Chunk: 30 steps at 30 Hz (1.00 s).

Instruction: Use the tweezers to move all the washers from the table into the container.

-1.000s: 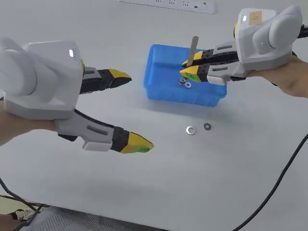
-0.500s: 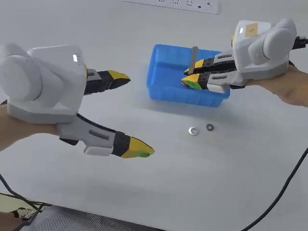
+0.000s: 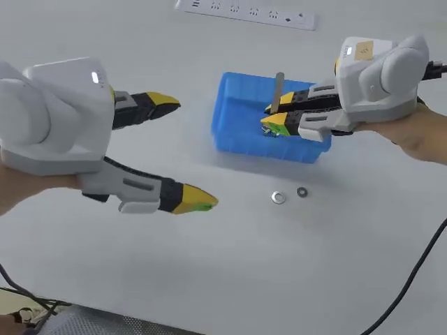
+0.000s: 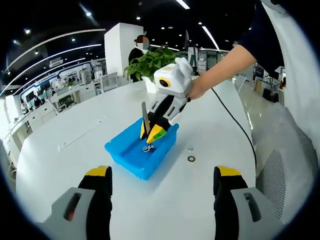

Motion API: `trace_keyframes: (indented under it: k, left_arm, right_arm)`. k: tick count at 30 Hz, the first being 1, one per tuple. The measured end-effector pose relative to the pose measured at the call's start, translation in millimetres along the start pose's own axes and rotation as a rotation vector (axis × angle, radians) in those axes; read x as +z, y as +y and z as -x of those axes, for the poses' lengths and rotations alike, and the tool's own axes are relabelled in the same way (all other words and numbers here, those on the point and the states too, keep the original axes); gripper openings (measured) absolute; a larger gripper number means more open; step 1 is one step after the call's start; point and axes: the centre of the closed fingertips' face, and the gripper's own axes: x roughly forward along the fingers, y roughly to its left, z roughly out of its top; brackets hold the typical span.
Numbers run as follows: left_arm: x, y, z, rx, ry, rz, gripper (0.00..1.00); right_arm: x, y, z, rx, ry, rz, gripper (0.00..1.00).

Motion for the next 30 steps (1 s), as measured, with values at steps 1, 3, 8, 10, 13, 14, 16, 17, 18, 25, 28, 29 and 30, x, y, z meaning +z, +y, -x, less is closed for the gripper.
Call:
trace_keyframes:
  k: [1,3,8,10,13,14,16,17,18,25,28,29,30]
  left_arm:
    - [2.4,2.1,-1.0,0.002,-0.006,-0.001,0.88]
    - [24.5,16.5,-12.6,0.01,-0.065,-0.018,0.84]
    - [60.8,31.8,-43.7,-0.027,-0.125,-0.046,0.75]
    - [66.7,34.1,-52.1,-0.033,-0.124,-0.066,0.68]
    - [75.5,34.6,-64.3,-0.065,-0.134,-0.074,0.58]
    - [76.6,34.3,-66.5,-0.073,-0.135,-0.072,0.55]
    - [77.7,29.7,-71.0,-0.114,-0.136,-0.061,0.43]
    - [77.1,30.1,-73.7,-0.115,-0.13,-0.062,0.38]
    - [76.4,30.1,-75.6,-0.117,-0.124,-0.064,0.34]
    - [74.6,23.1,-79.9,-0.158,-0.102,-0.043,0.2]
    - [76.6,17.9,-79.6,-0.178,-0.104,-0.062,0.14]
    - [76.7,17.2,-79.5,-0.179,-0.103,-0.069,0.12]
    - [76.6,16.3,-79.3,-0.182,-0.1,-0.078,0.11]
  right_arm:
    - [1.0,-0.4,0.3,-0.001,-0.003,0.0,0.1]
    - [7.6,-0.4,2.7,-0.002,-0.009,0.003,0.1]
    - [15.6,7.9,3.8,0.014,-0.018,0.023,0.1]
    - [14.3,9.1,3.6,0.02,-0.014,0.026,0.1]
    - [16.7,15.3,7.2,0.021,-0.01,0.035,0.1]
    - [17.5,16.3,8.3,0.02,-0.011,0.033,0.1]
    - [19.2,18.2,11.0,0.018,-0.014,0.03,0.1]
    - [19.9,18.9,12.2,0.018,-0.016,0.028,0.1]
    - [20.2,19.6,12.9,0.019,-0.017,0.028,0.1]
    - [18.2,22.3,13.2,0.031,-0.014,0.028,0.1]
    - [20.0,24.6,12.8,0.037,-0.016,0.029,0.1]
    - [20.5,24.8,12.8,0.038,-0.018,0.029,0.1]
    - [20.9,24.7,12.8,0.038,-0.018,0.028,0.1]
